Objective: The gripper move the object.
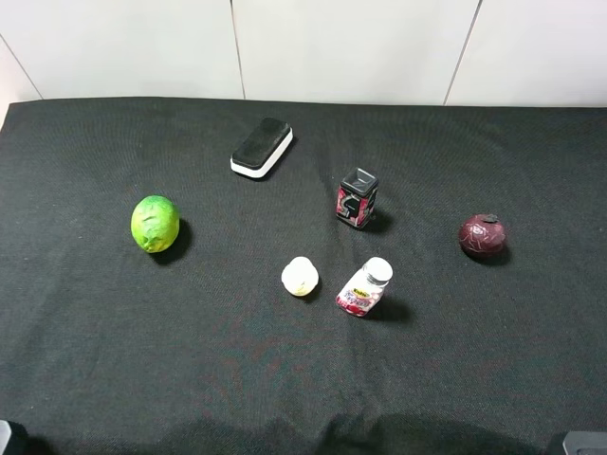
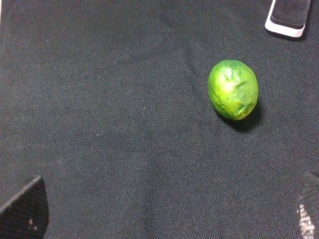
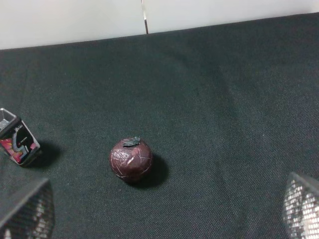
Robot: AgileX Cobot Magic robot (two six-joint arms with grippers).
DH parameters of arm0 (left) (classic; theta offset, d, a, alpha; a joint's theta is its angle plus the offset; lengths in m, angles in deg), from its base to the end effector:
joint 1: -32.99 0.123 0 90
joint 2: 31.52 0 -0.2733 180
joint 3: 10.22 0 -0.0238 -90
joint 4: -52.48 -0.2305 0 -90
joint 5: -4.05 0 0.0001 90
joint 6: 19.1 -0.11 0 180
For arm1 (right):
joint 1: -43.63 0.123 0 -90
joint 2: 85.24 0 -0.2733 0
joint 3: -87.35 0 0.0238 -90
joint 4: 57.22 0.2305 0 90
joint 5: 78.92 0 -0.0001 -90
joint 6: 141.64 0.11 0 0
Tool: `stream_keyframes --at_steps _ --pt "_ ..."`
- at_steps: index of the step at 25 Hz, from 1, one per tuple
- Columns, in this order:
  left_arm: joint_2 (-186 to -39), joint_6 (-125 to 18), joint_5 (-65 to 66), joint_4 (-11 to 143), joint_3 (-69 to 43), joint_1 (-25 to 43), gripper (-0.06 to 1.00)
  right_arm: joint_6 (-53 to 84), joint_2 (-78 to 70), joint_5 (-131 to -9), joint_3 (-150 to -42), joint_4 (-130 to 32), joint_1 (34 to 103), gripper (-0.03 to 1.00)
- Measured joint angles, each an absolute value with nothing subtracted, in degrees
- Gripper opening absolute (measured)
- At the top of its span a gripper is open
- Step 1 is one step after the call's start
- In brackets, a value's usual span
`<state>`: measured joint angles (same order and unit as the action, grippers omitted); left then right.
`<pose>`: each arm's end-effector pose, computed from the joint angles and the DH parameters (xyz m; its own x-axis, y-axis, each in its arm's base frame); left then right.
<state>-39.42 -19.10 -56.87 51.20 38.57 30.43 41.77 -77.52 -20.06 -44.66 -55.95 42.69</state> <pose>0.0064 0.0019 0.2560 -0.4626 0.0315 -0.8860 0.0324 0.9993 0.0187 0.0062 0.0020 0.2634 -0.4147 0.0777 -0.9066 0.0286 0.9970 0.0724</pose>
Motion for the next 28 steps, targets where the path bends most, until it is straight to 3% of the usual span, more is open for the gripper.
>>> stream_keyframes --at_steps 9,28 --pt "-39.4 -19.1 -56.9 51.2 38.6 30.4 0.98 40.9 -73.2 -20.2 -45.1 -56.0 42.7 0.69" --pt "-39.4 -19.1 -56.9 51.2 38.6 30.4 0.98 40.7 -28.5 -21.5 -61.6 -56.0 42.7 0.69"
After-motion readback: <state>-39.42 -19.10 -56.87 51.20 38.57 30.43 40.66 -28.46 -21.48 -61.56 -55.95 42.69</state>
